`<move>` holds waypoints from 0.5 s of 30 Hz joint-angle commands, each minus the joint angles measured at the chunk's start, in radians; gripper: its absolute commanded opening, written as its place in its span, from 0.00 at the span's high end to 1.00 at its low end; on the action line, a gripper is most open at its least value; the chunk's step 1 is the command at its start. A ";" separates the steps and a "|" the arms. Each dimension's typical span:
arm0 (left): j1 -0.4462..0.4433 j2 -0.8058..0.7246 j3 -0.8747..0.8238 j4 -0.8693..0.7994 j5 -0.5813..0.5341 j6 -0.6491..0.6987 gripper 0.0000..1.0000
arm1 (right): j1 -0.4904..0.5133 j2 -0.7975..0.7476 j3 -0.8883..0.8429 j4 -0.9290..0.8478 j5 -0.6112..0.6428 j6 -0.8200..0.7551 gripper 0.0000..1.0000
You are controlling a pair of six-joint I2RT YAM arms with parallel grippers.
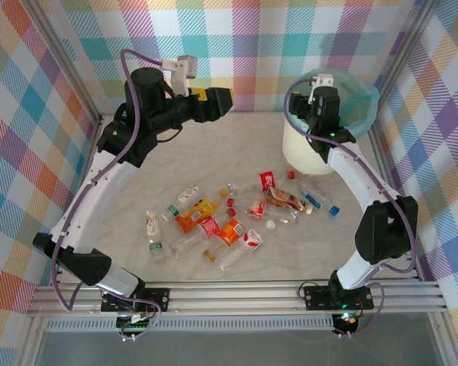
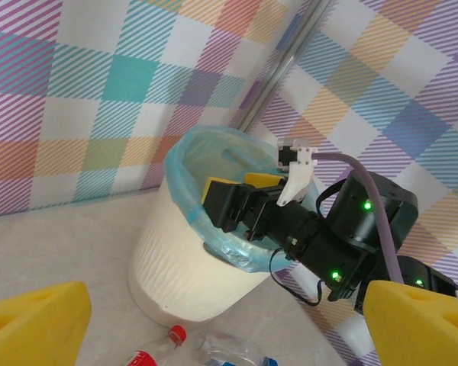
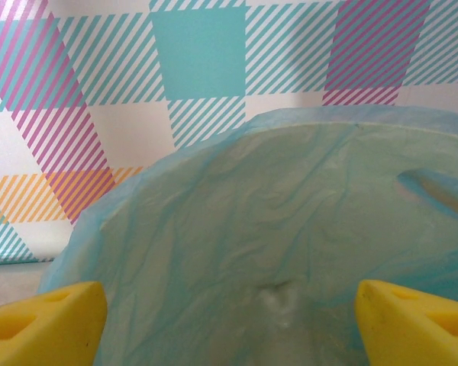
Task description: Put the plastic bottles in the bin
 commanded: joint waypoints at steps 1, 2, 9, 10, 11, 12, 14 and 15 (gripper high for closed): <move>-0.011 -0.025 0.016 -0.011 -0.014 0.030 0.08 | -0.007 -0.027 0.025 0.004 0.010 0.014 0.16; -0.011 -0.027 0.013 -0.012 -0.014 0.030 0.08 | -0.007 -0.031 0.028 -0.002 0.004 0.015 0.16; -0.011 -0.030 0.009 -0.037 -0.027 0.040 0.08 | -0.007 -0.068 0.058 -0.071 -0.060 0.041 0.17; -0.011 -0.029 0.013 -0.052 -0.030 0.053 0.08 | -0.007 -0.076 0.064 -0.085 -0.073 0.050 0.18; -0.011 -0.025 0.024 -0.080 -0.034 0.076 0.08 | -0.007 -0.084 0.070 -0.099 -0.089 0.057 0.18; -0.011 -0.020 0.036 -0.110 -0.040 0.100 0.08 | -0.007 -0.091 0.075 -0.111 -0.103 0.066 0.18; -0.011 -0.012 0.057 -0.182 -0.068 0.156 0.08 | -0.007 -0.106 0.101 -0.158 -0.144 0.094 0.18; -0.011 -0.011 0.064 -0.212 -0.085 0.178 0.08 | -0.005 -0.111 0.114 -0.182 -0.162 0.101 0.18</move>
